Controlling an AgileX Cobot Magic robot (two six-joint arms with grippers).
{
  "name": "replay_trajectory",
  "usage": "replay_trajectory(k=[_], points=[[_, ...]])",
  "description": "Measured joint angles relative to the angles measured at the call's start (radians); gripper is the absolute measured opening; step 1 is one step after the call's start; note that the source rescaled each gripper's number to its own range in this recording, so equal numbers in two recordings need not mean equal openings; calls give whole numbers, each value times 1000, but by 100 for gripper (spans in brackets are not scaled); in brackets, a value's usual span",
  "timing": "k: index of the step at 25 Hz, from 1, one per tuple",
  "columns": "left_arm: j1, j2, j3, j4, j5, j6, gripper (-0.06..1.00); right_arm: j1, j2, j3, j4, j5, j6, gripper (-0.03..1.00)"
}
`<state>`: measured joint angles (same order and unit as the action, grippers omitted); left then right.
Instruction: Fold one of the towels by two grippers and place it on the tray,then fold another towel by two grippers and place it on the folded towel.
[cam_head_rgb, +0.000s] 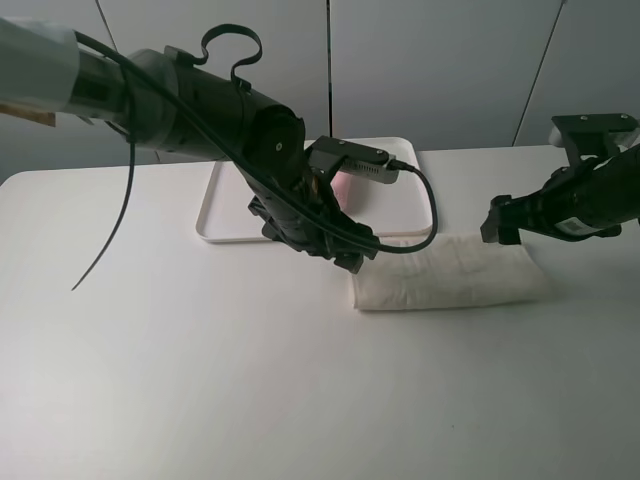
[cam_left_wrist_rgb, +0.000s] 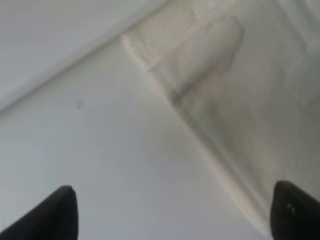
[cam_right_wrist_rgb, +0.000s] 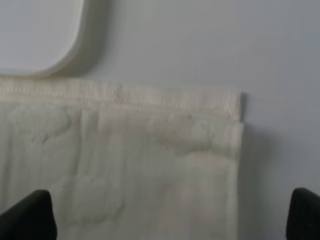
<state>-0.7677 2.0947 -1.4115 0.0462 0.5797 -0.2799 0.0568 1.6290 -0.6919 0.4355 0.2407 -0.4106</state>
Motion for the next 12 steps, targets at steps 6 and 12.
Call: replay_trajectory(k=[6, 12], points=[[22, 66, -174, -35, 157, -85, 99, -57, 31, -165, -181, 287, 145, 100], [29, 170, -268, -68, 267, -146, 99, -60, 36, -207, -410, 384, 341, 100]])
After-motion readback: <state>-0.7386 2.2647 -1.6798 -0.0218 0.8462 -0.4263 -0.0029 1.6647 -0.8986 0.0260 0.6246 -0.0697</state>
